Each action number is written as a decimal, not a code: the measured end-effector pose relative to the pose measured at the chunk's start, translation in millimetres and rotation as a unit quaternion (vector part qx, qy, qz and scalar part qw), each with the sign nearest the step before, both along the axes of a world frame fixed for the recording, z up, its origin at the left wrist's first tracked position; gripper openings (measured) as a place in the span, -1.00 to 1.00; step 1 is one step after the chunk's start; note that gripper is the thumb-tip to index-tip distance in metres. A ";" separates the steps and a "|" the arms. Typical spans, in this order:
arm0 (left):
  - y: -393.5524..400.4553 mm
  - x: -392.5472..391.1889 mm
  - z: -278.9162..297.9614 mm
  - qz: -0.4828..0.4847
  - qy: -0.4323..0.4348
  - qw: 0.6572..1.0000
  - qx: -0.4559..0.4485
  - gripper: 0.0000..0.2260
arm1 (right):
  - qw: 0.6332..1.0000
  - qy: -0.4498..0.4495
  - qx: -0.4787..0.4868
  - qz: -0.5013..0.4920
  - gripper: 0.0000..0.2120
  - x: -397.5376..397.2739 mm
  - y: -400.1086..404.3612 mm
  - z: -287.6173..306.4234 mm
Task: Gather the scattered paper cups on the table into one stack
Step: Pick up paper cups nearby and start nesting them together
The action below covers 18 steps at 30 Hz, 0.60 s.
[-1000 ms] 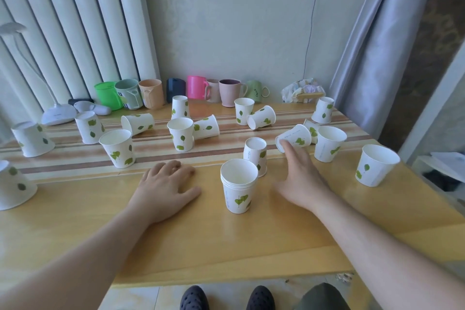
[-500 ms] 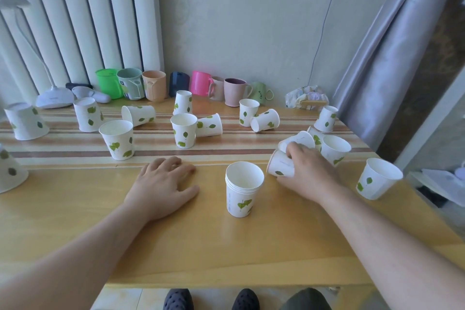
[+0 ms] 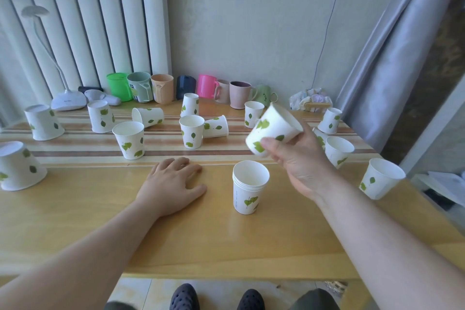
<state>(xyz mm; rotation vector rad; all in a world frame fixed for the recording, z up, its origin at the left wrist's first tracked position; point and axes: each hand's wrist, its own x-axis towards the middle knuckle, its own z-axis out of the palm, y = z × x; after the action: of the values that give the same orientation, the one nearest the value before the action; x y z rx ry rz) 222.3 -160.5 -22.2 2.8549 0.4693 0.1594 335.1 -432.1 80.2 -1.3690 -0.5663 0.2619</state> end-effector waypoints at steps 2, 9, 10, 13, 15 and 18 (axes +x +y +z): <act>-0.6 -0.8 0.7 0.000 0.002 1.000 -0.002 -0.29 | 0.998 -0.043 -0.053 0.001 -0.34 -10.3 5.2 -3.7; -1.8 -1.3 3.3 0.000 -0.001 1.000 -0.002 -0.28 | 0.983 -0.066 -0.172 -0.002 -0.31 -24.8 0.8 -32.4; -1.6 -1.4 2.8 -0.001 -0.001 1.000 -0.002 -0.28 | 0.983 -0.061 -0.175 0.001 -0.31 -25.3 -0.9 -35.0; -0.3 -0.5 1.8 -0.001 -0.001 1.000 -0.006 -0.28 | 0.985 -0.041 -0.166 0.009 -0.27 -25.2 -7.2 -43.8; 0.3 -0.1 1.3 -0.002 0.002 1.000 -0.008 -0.28 | 0.984 -0.035 -0.175 0.009 -0.19 -24.7 -13.7 -48.2; -0.6 -0.8 1.1 -0.008 0.002 1.000 0.003 -0.32 | 0.978 -0.046 -0.202 0.006 -0.20 -22.1 -35.0 -57.6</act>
<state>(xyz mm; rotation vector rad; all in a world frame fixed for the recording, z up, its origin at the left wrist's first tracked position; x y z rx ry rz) 221.5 -161.1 -21.1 2.8654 0.4484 0.1517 313.0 -467.1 22.6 -1.7795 -0.6201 0.3364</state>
